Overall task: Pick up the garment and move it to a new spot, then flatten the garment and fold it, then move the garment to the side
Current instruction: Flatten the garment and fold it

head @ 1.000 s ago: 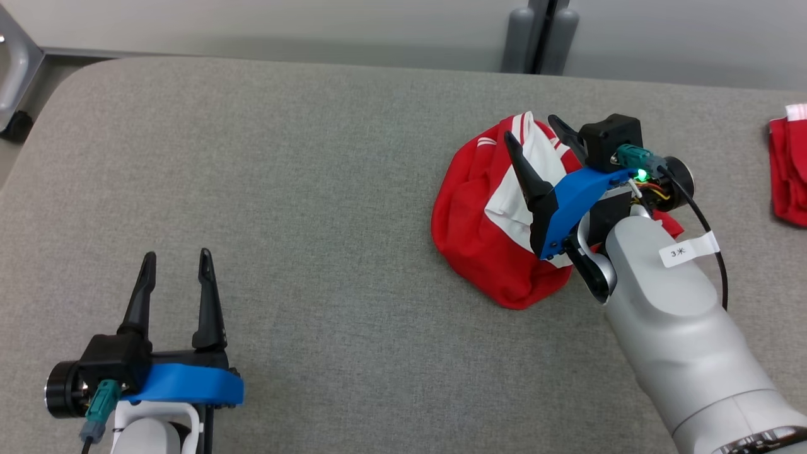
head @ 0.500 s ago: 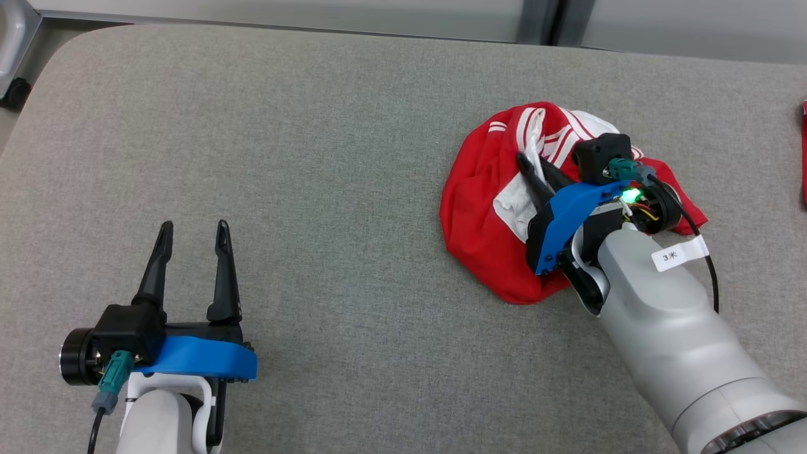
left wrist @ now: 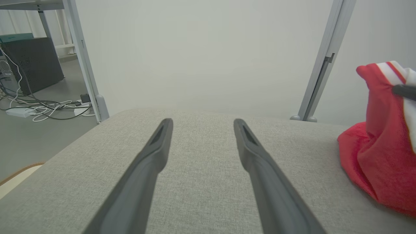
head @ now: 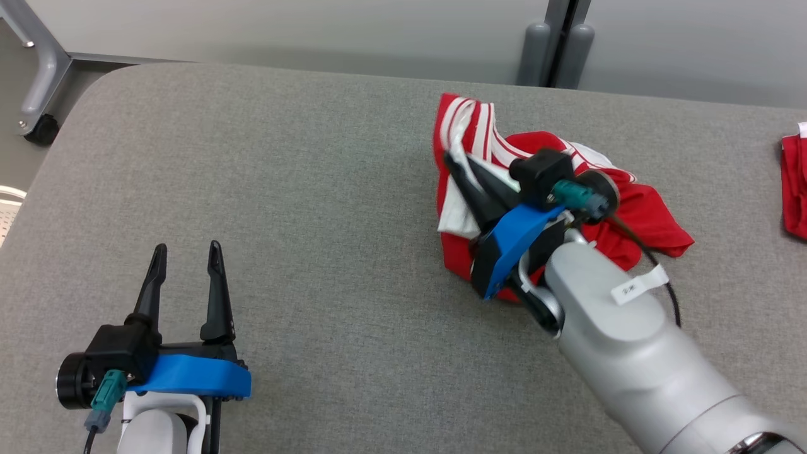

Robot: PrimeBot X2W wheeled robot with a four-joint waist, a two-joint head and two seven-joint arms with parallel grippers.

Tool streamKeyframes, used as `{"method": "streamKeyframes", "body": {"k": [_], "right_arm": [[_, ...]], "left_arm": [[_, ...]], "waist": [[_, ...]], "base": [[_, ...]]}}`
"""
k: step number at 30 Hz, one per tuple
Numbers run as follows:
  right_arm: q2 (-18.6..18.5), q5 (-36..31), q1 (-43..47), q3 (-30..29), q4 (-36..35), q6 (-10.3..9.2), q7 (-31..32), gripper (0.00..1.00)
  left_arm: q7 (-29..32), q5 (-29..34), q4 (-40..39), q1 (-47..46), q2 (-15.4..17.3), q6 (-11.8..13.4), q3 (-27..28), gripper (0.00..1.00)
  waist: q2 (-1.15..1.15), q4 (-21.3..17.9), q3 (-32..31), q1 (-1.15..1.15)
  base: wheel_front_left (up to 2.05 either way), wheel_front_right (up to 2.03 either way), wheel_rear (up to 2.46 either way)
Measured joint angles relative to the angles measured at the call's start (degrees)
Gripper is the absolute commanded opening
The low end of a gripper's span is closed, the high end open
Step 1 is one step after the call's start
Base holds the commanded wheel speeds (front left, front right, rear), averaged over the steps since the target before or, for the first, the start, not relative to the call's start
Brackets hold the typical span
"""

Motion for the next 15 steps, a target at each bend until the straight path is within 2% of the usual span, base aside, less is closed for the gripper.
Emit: {"method": "streamKeyframes", "body": {"k": [7,15], "right_arm": [[0.0,1.4,7.3,12.9,-10.0,0.0,0.0,0.0],[0.0,3.1,13.7,27.6,-17.2,0.0,0.1,0.0]], "left_arm": [[0.0,-0.9,-0.4,1.5,0.0,0.4,0.0,1.0],[0.0,-1.4,-0.3,1.5,0.0,0.5,-0.1,1.0]], "waist": [[0.0,0.9,-0.2,0.0],[-0.01,1.5,0.2,0.0]], "base": [[0.0,0.0,0.0],[0.0,0.0,0.0]]}}
